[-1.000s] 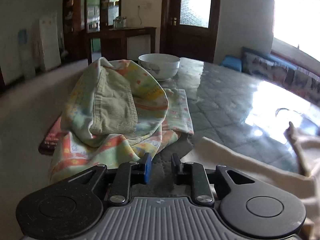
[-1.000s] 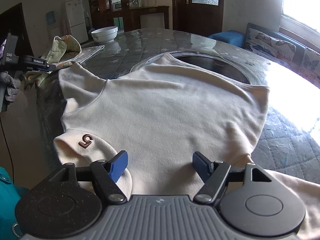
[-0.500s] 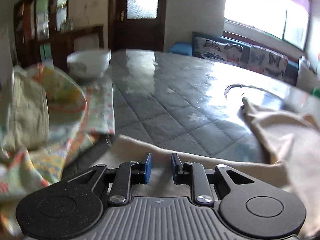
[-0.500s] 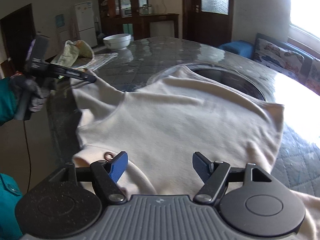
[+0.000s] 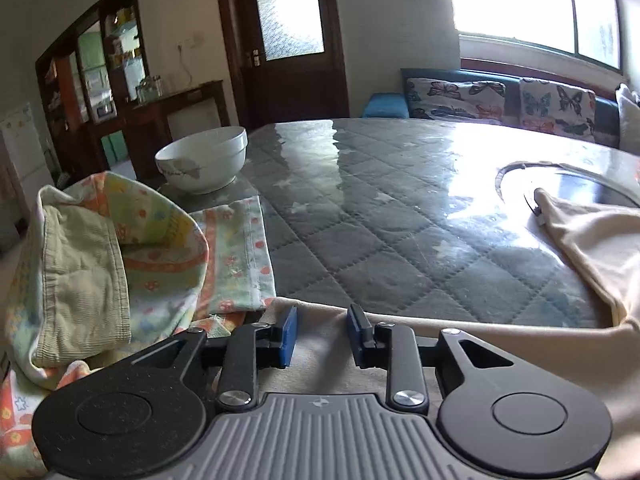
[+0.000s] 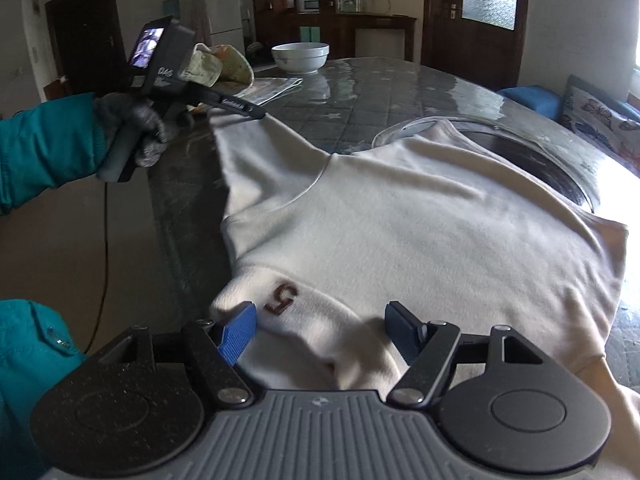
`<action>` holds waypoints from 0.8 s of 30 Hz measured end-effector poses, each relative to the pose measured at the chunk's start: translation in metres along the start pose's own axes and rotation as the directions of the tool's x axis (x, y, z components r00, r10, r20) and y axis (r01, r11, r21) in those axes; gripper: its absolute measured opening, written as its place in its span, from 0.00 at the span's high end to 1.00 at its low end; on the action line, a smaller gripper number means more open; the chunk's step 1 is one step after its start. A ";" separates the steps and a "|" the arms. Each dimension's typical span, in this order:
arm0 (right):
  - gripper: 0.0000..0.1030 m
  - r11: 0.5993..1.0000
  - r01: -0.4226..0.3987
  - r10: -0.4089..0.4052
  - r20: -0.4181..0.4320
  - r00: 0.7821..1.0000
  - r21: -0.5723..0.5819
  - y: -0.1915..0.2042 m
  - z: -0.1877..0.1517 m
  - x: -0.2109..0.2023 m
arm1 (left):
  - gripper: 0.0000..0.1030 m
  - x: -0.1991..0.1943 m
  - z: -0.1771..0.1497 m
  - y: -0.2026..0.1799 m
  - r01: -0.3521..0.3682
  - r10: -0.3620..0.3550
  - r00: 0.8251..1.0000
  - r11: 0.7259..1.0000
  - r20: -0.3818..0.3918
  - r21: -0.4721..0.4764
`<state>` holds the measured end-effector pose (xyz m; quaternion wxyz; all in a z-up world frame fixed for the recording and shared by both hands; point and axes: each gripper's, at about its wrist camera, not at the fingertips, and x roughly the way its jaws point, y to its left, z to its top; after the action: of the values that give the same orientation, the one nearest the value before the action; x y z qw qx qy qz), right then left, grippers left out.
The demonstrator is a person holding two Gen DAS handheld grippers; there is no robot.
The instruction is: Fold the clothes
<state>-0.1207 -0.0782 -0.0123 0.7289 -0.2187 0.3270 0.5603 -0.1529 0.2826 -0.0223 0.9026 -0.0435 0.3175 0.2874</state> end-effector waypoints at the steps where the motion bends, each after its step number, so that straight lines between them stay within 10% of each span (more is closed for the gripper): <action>1: 0.29 1.000 -0.008 0.008 -0.001 1.000 0.003 -0.001 -0.001 -0.003 | 0.71 -0.001 0.002 0.001 0.005 -0.005 1.000 1.000 -0.009 -0.009; 12: 0.30 0.969 0.115 -0.134 0.075 0.988 0.221 -0.079 0.017 -0.036 | 0.66 -0.014 0.044 -0.054 0.281 -0.281 0.959 0.960 -0.018 -0.010; 24: 0.50 0.831 0.326 -0.373 0.018 0.928 0.451 -0.199 0.020 -0.023 | 0.68 0.063 0.088 -0.155 0.343 -0.332 0.937 0.932 -0.105 0.118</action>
<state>0.0716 -0.1354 0.0086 0.8655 -0.0745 0.3605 0.3397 0.0199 0.2072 -0.0066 0.9254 -0.0485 0.3613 0.1038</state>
